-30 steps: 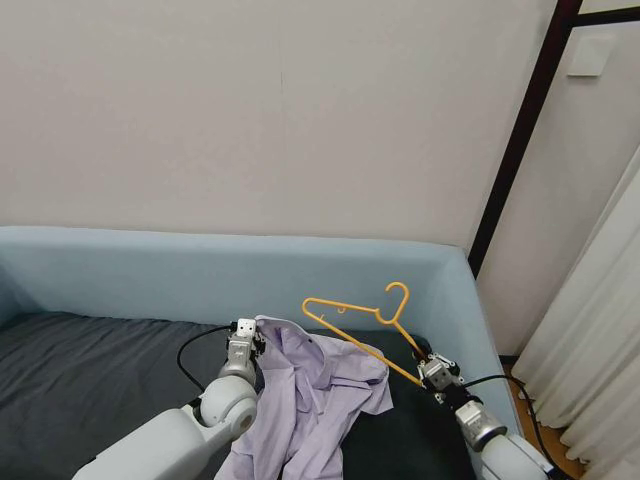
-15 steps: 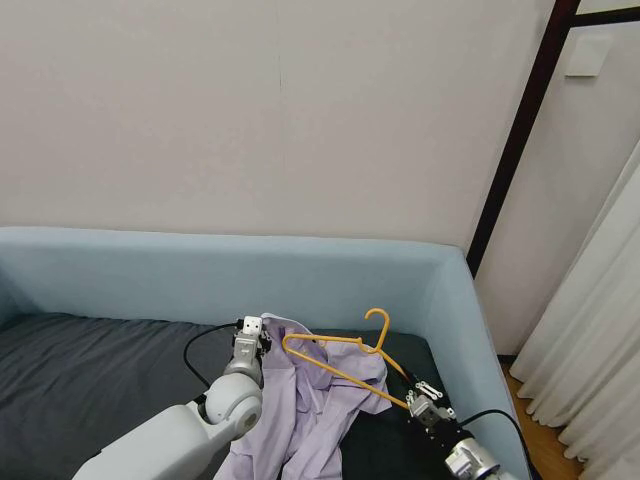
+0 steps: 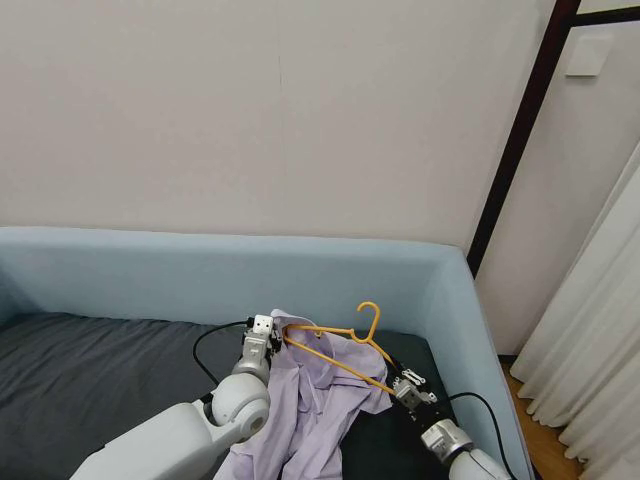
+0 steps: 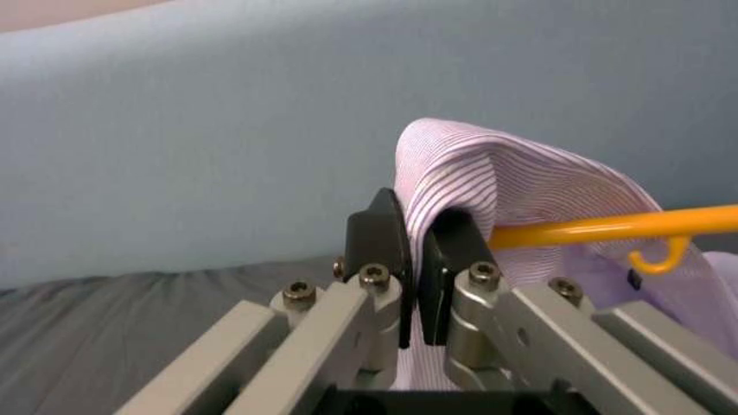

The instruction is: Pick up the clothes from the sofa and hang them on the clothes hanger.

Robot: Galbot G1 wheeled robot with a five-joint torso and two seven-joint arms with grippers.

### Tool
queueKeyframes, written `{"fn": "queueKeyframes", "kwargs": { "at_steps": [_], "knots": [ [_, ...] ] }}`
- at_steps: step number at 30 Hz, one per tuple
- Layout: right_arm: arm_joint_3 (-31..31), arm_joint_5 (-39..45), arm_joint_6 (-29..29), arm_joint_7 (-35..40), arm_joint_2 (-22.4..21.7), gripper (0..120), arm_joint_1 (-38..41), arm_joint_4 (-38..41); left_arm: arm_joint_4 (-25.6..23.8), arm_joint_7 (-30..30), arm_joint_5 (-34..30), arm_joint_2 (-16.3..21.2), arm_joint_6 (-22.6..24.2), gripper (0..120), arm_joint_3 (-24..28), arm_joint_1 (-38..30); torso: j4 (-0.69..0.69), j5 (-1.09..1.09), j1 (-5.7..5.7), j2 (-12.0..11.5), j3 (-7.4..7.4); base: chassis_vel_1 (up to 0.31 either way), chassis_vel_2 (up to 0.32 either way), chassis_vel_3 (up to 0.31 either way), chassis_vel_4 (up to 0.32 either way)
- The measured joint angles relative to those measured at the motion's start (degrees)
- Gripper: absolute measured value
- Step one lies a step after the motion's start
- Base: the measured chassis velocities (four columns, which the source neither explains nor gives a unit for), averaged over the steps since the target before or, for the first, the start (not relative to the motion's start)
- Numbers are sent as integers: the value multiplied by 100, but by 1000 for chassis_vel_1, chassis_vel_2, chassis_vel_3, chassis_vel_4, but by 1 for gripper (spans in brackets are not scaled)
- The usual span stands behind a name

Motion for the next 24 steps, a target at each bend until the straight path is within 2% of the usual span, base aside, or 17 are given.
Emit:
{"fn": "queueKeyframes", "kwargs": {
  "at_steps": [10, 18, 24],
  "knots": [
    [-82, -582, -222, 243, 105, 4, 203, -134, -40, -144, -177, -248, 97, 0, 437, -524, 0, 1, 0, 0, 0, 0, 0, 0, 0],
    [-269, -631, -525, 279, 163, 4, 419, -273, -291, -288, -238, -395, 188, 0, 589, -636, 1, 1, 0, 0, 0, 0, 0, 0, 0],
    [-308, -640, -626, 252, 197, 4, 530, -325, -277, -300, -210, -593, 195, 0, 806, -756, -1, 1, 0, 0, 0, 0, 0, 0, 0]
  ]
}}
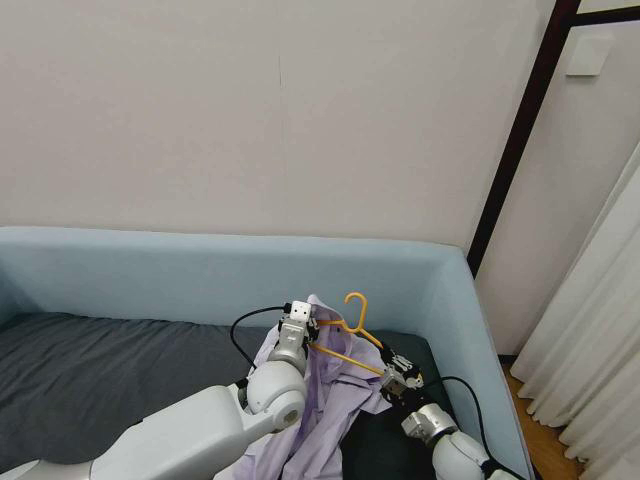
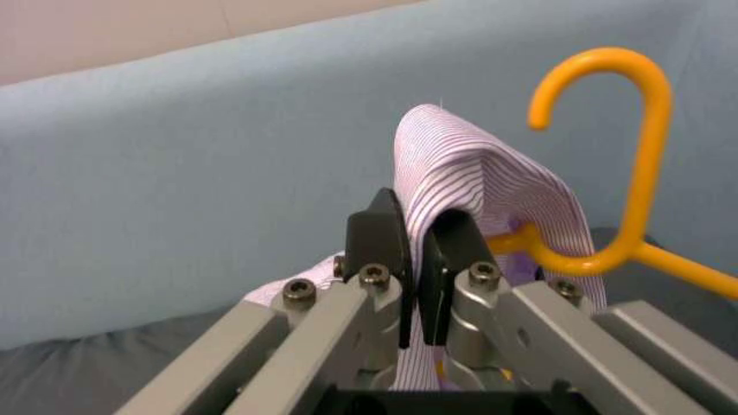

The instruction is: Pick up the clothes from the sofa and hang them on the clothes hanger.

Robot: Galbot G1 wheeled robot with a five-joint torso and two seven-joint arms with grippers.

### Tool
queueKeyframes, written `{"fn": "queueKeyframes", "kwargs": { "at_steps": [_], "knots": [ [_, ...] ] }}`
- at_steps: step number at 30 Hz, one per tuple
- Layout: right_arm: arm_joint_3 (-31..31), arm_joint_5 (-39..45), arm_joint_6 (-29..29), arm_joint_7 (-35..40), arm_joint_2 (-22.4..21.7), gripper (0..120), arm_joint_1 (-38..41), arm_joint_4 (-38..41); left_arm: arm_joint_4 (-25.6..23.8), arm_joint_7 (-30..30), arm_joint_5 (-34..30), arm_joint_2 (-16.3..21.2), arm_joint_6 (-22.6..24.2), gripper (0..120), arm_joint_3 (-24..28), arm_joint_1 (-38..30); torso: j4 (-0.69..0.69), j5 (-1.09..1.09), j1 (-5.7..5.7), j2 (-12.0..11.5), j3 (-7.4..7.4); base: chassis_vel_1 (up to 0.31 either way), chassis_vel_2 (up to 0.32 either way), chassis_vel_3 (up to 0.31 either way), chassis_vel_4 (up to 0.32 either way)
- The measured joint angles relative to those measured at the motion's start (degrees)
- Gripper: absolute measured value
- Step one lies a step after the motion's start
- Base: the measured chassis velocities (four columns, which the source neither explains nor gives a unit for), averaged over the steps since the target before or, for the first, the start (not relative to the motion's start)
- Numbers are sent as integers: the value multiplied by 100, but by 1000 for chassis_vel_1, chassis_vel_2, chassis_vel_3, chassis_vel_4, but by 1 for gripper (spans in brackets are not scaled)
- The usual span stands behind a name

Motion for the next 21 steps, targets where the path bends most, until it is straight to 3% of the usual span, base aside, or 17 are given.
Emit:
{"fn": "queueKeyframes", "kwargs": {
  "at_steps": [11, 21],
  "knots": [
    [-145, -126, -110, -149, 25, 4, 211, 108, 88, 25, 117, -140, -20, 0, 185, -123, 1, 0, 0, 0, -1, 0, 0, 0, 0],
    [-13, 25, 24, -165, -80, 4, 305, 349, -98, 45, 299, 61, -23, 0, 58, 405, 3, -2, 0, 0, -1, 0, 0, 0, 0]
  ]
}}
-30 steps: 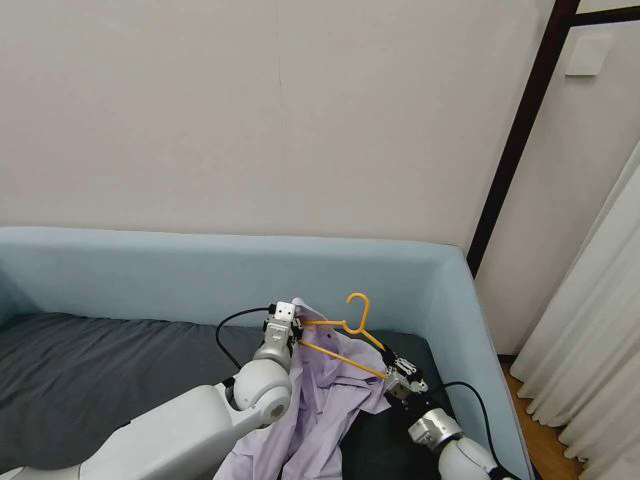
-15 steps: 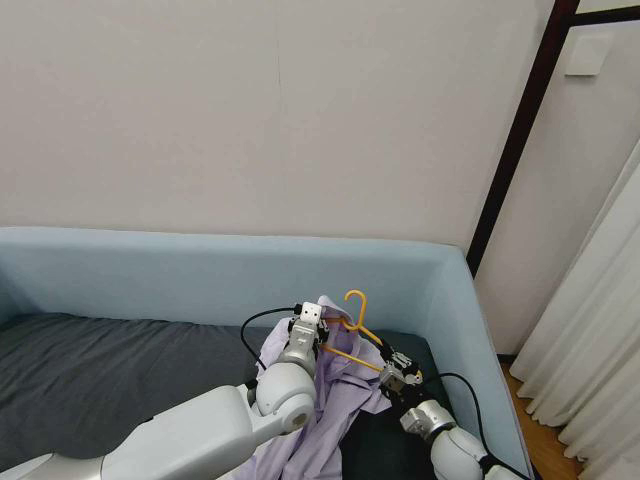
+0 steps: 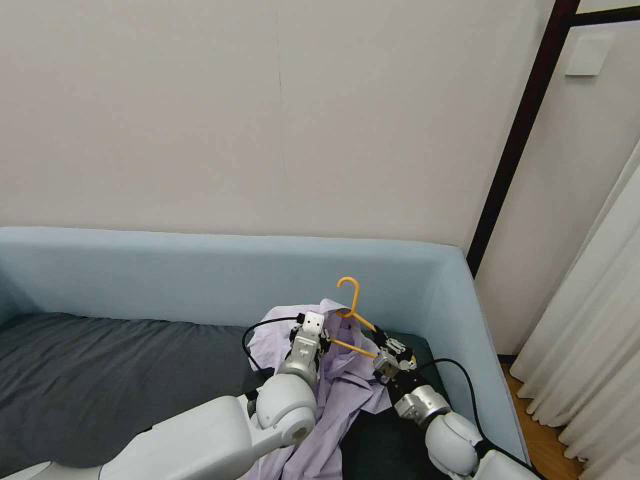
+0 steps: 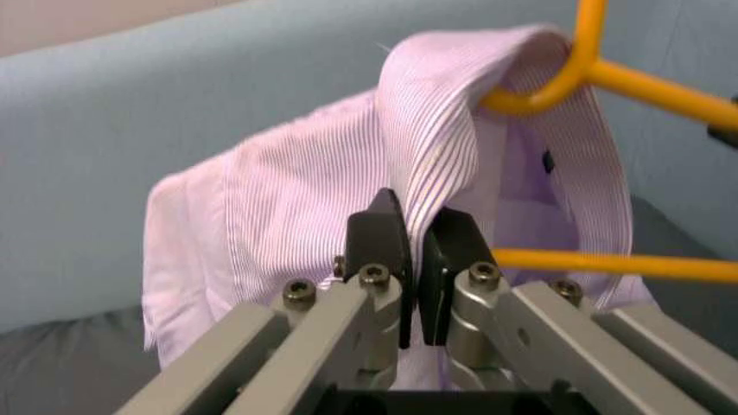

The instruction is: Pick up the clothes from the sofa and hang them on the clothes hanger.

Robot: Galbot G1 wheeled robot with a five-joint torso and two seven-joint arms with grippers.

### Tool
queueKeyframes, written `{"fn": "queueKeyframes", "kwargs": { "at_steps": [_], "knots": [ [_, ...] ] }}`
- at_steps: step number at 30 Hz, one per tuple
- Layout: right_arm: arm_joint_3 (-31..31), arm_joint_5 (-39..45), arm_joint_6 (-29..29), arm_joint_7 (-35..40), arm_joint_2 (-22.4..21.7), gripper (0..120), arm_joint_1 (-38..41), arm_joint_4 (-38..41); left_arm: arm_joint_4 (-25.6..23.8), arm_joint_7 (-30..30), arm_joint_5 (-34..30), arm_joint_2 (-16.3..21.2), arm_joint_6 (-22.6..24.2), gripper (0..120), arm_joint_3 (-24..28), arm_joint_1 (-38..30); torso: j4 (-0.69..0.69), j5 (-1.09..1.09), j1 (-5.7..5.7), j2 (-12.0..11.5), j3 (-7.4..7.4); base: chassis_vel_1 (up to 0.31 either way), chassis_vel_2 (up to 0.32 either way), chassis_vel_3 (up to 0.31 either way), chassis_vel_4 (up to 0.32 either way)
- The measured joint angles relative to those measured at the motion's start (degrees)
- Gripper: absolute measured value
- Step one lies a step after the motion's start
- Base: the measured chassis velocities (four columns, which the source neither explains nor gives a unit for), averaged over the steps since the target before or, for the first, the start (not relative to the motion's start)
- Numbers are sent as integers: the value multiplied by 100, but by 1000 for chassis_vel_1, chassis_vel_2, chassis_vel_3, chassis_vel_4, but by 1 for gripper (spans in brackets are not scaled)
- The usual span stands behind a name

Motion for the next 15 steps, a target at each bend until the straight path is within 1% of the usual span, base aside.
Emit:
{"fn": "queueKeyframes", "kwargs": {
  "at_steps": [2, 4, 5, 7, 8, 9, 10, 11, 12, 14, 15],
  "knots": [
    [15, -46, 80, -19, -38, 4, -34, 85, -27, -43, 23, -49, -5, 3, -16, 66, -3, 0, 0, 0, 0, 0, 0, 0, 0],
    [58, -144, 184, -46, -58, 4, -66, 140, -114, -100, 24, -64, 57, 11, -28, 98, -4, 1, 0, 0, 0, 0, 0, 0, 0],
    [58, -144, 184, -46, -58, 4, -66, 140, -114, -100, 24, -64, 57, 11, -28, 98, -4, 1, 0, 0, 0, 0, 0, 0, 0],
    [106, -176, 272, -55, -67, 4, -75, 150, -256, -126, 46, -25, 188, 19, -74, 168, -3, 1, 0, 0, 0, 0, 0, 0, 0],
    [140, -176, 311, -55, -64, 4, -78, 149, -336, -137, 102, 18, 231, 26, -125, 239, -3, 1, 0, 0, 0, 0, 0, 0, 0],
    [170, -178, 349, -54, -54, 4, -78, 139, -381, -141, 159, 53, 243, 27, -159, 293, -3, 0, 0, 0, 0, 0, 0, 0, 0],
    [211, -185, 393, -44, -35, 4, -77, 121, -448, -132, 270, 131, 251, 32, -206, 386, -3, 0, 0, 0, 0, 0, 0, 0, 0],
    [211, -185, 393, -44, -35, 4, -77, 121, -448, -132, 270, 131, 251, 32, -206, 386, -3, 0, 0, 0, 0, 0, 0, 0, 0],
    [249, -197, 428, -31, -16, 4, -75, 102, -533, -1, 452, 264, 256, 38, -268, 510, -3, 1, 0, 0, 0, 0, 0, 0, 0],
    [308, -259, 500, -6, 12, 4, -64, 74, -697, 459, 1031, 666, 137, 47, -376, 797, -2, 0, 0, 0, 0, 0, 0, 0, 0],
    [320, -282, 517, -1, 16, 4, -64, 70, -734, 536, 1138, 758, 66, 47, -399, 865, -2, 0, 0, 0, 0, 0, 0, 0, 0]
  ]
}}
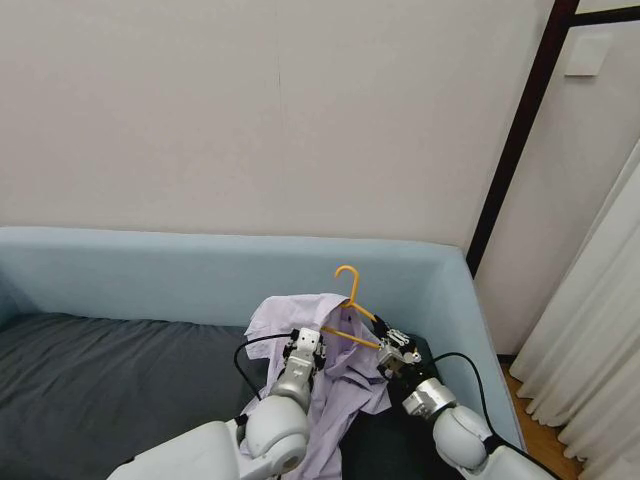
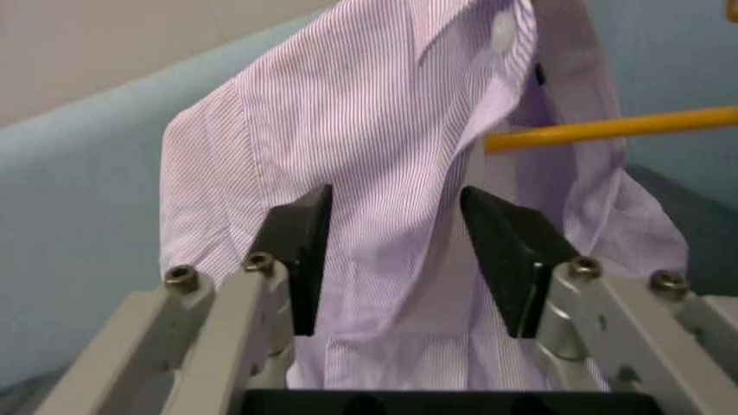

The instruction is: Pick up the clothes from the sofa and hang them on the clothes hanger.

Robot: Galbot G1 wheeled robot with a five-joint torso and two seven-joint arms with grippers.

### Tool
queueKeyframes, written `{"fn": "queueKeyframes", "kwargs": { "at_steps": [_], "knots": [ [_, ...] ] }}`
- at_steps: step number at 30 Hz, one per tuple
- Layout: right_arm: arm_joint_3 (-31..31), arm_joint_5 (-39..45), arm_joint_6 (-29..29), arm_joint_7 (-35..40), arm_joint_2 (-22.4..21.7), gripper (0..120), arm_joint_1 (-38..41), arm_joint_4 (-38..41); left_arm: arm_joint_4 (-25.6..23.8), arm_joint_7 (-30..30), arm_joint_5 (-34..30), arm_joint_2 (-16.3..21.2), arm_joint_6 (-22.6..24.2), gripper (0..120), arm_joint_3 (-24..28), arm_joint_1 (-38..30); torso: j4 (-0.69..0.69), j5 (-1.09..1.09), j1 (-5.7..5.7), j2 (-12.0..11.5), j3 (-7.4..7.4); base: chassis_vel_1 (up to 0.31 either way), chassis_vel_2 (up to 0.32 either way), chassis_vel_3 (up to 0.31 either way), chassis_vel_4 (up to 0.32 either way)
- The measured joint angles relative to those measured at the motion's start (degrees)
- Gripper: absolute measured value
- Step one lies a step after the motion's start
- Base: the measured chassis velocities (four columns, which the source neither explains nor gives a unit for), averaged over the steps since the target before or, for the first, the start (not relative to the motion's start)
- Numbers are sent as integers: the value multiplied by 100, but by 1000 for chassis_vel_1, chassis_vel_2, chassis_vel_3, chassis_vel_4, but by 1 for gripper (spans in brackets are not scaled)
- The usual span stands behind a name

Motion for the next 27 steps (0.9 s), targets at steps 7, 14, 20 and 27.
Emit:
{"fn": "queueKeyframes", "kwargs": {
  "at_steps": [7, 14, 20, 27],
  "knots": [
    [140, -308, 177, 25, 61, 4, -63, -69, -484, 2102, 970, 1513, -1876, 72, -1142, 1279, 4, -1, 0, 0, 0, 0, 0, 0, 0],
    [149, -474, 232, 53, 159, 4, -78, -165, 94, 4278, 1293, 2417, -4048, 98, -2394, 1409, -5, -3, 0, 0, 0, 0, 0, 0, 0],
    [-79, -524, 262, 55, 274, 4, 151, -255, 334, 4863, 417, 2670, -4067, 100, -2718, 1248, 0, -1, 0, 0, 1, 0, 0, 0, 0],
    [-417, -620, 341, 73, 334, 4, 418, -349, 1903, 7068, -990, 2385, -3502, 100, -798, -916, 0, -9, 0, -1, 2, 0, 0, 0, 0]
  ]
}}
